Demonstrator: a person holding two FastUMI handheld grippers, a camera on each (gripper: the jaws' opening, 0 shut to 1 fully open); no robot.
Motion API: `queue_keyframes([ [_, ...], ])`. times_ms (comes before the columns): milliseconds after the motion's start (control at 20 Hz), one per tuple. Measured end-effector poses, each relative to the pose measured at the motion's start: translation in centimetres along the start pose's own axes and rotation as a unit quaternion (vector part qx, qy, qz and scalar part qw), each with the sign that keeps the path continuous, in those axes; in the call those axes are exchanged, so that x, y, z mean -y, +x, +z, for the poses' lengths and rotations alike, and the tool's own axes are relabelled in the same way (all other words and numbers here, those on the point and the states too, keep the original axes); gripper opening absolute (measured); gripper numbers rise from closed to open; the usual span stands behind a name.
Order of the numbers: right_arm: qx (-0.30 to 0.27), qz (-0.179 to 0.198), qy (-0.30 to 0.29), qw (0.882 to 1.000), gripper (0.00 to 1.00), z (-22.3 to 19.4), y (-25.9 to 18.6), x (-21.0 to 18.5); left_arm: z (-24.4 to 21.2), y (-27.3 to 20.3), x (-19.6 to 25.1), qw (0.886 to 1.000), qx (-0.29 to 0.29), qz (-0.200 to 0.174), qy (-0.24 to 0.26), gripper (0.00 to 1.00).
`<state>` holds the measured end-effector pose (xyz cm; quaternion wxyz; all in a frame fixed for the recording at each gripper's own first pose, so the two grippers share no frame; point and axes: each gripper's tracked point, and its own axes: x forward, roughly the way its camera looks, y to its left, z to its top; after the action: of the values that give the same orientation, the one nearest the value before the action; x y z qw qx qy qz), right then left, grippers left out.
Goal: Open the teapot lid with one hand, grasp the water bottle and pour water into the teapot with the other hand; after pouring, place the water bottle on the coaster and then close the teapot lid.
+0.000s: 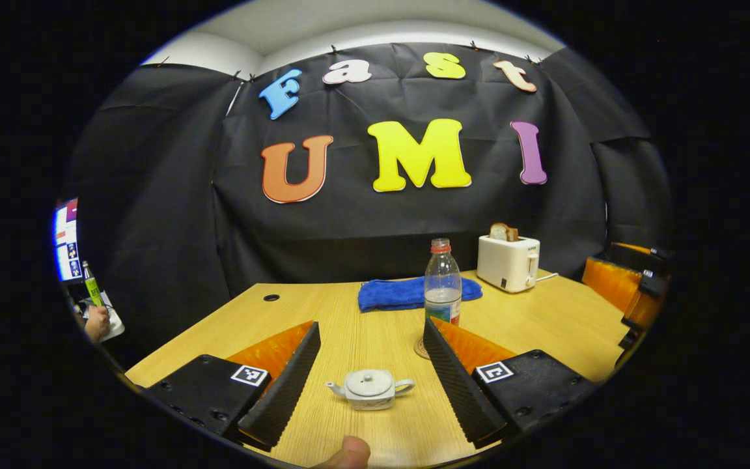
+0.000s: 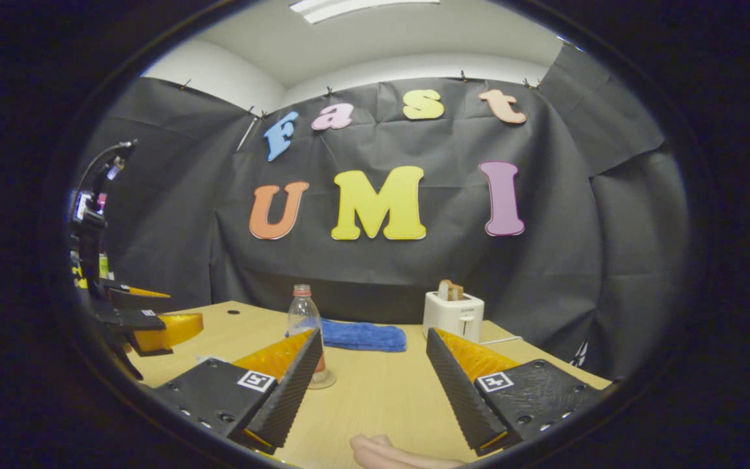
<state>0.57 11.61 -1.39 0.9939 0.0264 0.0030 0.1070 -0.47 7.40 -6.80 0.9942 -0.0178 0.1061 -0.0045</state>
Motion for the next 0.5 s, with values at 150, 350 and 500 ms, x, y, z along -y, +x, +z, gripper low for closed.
queue_keyframes([
  [150,-0.022,-0.013,-0.011,1.000,0.97,0.0,-1.3,0.2,1.2,-2.3,0.3,0.999,0.009,-0.009,-0.029,1.00],
  [350,-0.045,-0.017,-0.011,0.999,0.96,-1.0,-1.9,0.3,1.1,-3.3,0.2,0.999,0.015,-0.005,-0.029,1.00],
  [500,-0.050,-0.023,-0.009,0.998,0.95,-1.2,-1.8,1.0,0.7,-3.4,0.7,1.000,0.011,-0.012,-0.015,1.00],
])
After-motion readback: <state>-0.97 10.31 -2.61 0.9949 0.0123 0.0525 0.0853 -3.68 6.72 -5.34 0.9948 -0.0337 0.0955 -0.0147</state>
